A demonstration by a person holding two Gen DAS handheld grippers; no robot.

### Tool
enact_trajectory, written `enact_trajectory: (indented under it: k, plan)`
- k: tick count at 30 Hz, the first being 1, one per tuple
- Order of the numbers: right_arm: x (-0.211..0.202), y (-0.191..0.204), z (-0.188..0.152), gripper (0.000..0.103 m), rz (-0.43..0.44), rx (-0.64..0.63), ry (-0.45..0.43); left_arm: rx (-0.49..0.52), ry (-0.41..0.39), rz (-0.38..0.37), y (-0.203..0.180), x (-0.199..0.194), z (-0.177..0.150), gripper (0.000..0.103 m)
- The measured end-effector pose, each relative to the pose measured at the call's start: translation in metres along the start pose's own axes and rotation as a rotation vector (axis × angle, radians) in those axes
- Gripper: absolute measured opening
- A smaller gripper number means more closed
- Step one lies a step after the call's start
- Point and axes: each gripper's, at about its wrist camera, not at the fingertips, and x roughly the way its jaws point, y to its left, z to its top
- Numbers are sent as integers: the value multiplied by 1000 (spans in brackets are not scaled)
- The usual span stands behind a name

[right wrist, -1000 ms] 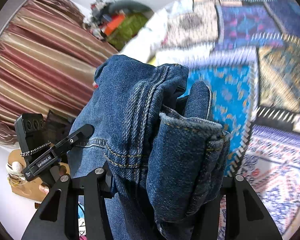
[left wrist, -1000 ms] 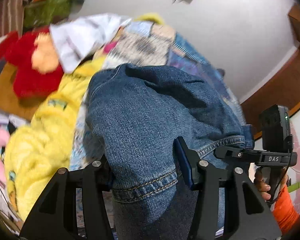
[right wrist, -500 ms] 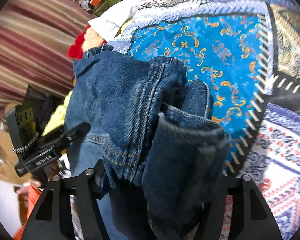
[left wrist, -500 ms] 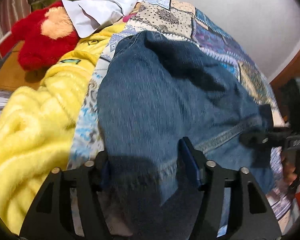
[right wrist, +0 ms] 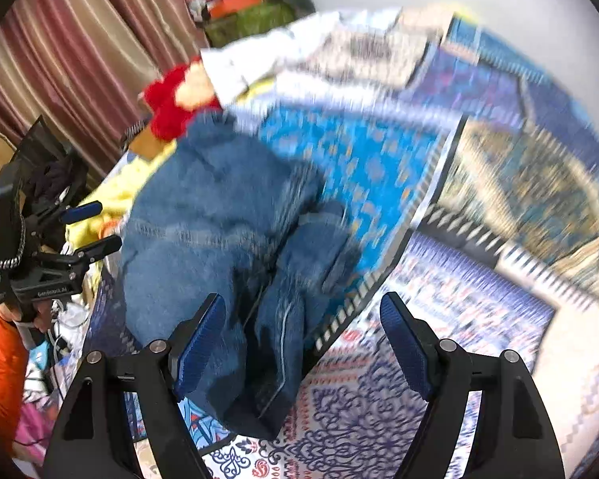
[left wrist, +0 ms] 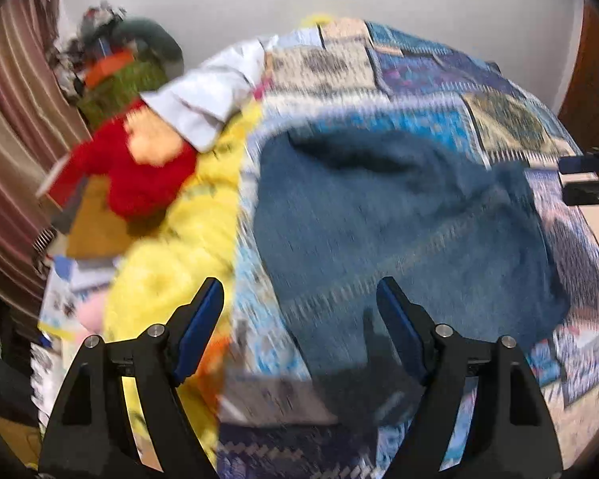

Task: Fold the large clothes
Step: 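Lay the folded jacket on the quilt and open both grippers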

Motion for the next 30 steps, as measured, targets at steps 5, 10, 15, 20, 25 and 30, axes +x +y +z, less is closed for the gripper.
enact_trajectory:
  k: [5,10,15,20,25,30]
  plan:
    - [-5,10,24,78,3,15,-129,-60,0,27,13,32,47,83]
    - [45,14,39,78,-11,40,-83,-145,56,-5,15,84,75,83]
    - [93,2,25,78,-52,21,3,-228,121,-33,10,130,86,83]
    - [96,-19,17,81,0,92,18,-166,129,44,-7,140,85,85]
    - [57,-13,16,81,-59,94,-21,-127,99,14,-13,98,81,85]
    - [-15,9,12,81,-46,85,-163,-81,-63,0,-17,3,75,85]
